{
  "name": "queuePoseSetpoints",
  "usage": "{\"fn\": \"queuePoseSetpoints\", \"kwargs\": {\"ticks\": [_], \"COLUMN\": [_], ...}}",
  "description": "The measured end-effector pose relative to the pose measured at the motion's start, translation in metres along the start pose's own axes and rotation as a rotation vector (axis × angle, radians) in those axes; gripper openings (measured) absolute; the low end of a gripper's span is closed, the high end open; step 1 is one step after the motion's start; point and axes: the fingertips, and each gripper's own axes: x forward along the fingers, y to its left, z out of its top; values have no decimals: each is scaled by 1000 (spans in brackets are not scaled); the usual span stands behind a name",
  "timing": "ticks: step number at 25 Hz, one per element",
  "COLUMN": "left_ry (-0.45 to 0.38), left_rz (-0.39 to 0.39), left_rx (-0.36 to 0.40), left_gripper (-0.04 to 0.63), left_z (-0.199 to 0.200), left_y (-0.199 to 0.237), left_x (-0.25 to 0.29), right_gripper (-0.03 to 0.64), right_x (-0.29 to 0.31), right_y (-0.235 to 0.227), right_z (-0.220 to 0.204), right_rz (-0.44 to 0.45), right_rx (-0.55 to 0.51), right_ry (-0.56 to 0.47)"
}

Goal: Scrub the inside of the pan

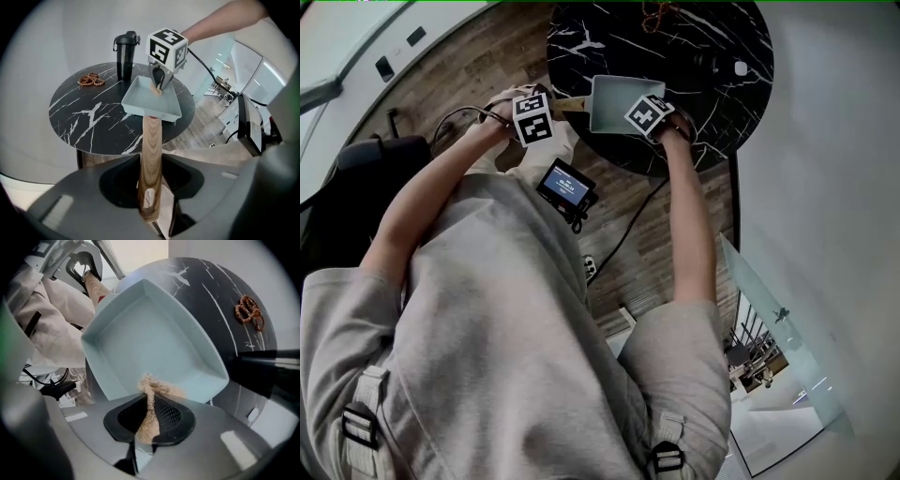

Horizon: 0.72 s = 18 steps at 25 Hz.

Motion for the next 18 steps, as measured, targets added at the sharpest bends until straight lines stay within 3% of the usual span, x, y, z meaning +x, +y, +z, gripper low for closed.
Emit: {"fn": "queuePoseSetpoints", "kwargs": {"ticks": [5, 10, 15, 18], "left_ry": [10, 20, 29, 34], "left_rz": [-10, 5, 16, 22], "left_rx": [-7, 5, 24, 37], "left_gripper": [141, 143, 141, 141], "left_z": [-1, 1, 4, 1], "left_y": [0, 3, -1, 3], "left_x": [3, 2, 0, 4], "right_gripper": [57, 57, 58, 58], "right_x": [17, 19, 14, 14], "right_y": [20, 23, 35, 50], "right_z": [-9, -5, 0, 27], "right_rz": [123, 237, 288, 377], "right_rx": [104, 308, 301, 321], "right_ry": [-24, -119, -110, -157]}}
